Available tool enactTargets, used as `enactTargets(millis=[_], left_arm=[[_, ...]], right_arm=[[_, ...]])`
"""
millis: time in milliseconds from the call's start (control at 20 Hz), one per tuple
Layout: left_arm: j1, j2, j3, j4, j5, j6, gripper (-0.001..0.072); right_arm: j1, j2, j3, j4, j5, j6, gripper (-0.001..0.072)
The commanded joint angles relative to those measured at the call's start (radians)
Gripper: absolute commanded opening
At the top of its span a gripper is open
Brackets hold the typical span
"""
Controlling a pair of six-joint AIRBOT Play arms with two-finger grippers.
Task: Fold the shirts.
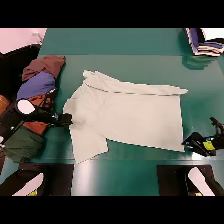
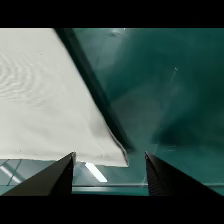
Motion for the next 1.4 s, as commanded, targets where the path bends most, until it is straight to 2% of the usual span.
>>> enactTargets(millis=[0, 150, 350, 400, 600, 850, 1100, 1250, 1350], left_arm=[[0.0, 0.003, 0.002, 0.0, 0.003, 0.0, 0.0024], [0.0, 0.003, 0.002, 0.0, 0.003, 0.001, 0.0024], [0.001, 0.005, 0.018, 0.016, -0.014, 0.0, 0.0023], [0.001, 0.014, 0.047, 0.035, -0.034, -0.003, 0.0023], [0.001, 0.16, 0.299, 0.146, -0.076, -0.079, 0.0023], [0.001, 0.28, 0.83, 0.173, -0.095, -0.086, 0.0024], [0.001, 0.279, 1.31, 0.169, -0.122, -0.105, 0.0022], [0.001, 0.274, 1.466, 0.165, -0.119, -0.127, 0.0022], [0.001, 0.274, 1.492, 0.162, -0.122, -0.127, 0.0022]], right_arm=[[-0.013, -0.055, -0.029, 0.051, -0.03, -0.004, 0.0464], [0.065, -0.138, -0.029, 0.068, -0.056, -0.004, 0.0428], [0.219, -0.161, -0.023, 0.067, -0.095, -0.004, 0.0036], [0.252, -0.145, -0.006, 0.067, -0.093, -0.004, 0.0015], [0.351, 0.016, 0.246, 0.075, -0.051, 0.013, 0.0015], [0.388, 0.146, 0.822, 0.069, -0.074, 0.038, 0.0014], [0.388, 0.131, 1.353, 0.063, -0.016, 0.043, 0.0015], [0.388, 0.067, 1.609, 0.037, 0.088, 0.078, 0.0014], [0.388, 0.026, 1.714, 0.017, 0.137, 0.093, 0.0014]])
